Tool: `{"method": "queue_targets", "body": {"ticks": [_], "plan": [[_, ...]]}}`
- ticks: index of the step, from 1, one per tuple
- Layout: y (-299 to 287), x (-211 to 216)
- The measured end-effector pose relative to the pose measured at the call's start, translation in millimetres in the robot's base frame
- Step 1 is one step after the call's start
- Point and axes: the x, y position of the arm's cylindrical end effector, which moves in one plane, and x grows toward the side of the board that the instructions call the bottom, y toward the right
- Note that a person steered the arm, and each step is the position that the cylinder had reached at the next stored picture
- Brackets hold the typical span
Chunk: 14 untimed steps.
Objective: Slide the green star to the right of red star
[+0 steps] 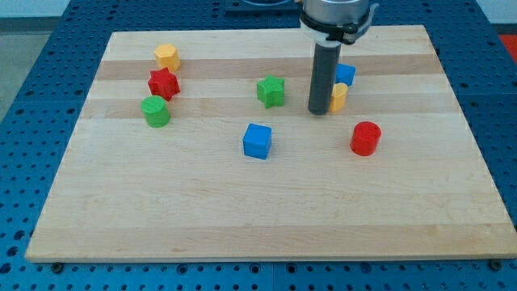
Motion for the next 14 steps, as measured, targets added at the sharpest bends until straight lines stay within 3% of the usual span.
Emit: {"method": "queue_targets", "body": {"ticks": [3,4,6,10,12,14], "plan": [[-83.6,-32.9],[-107.0,-22.9],[-113.7,11.3],[-120.4,-31.9],[-121.5,-12.9],[-122.1,-38.5]]}}
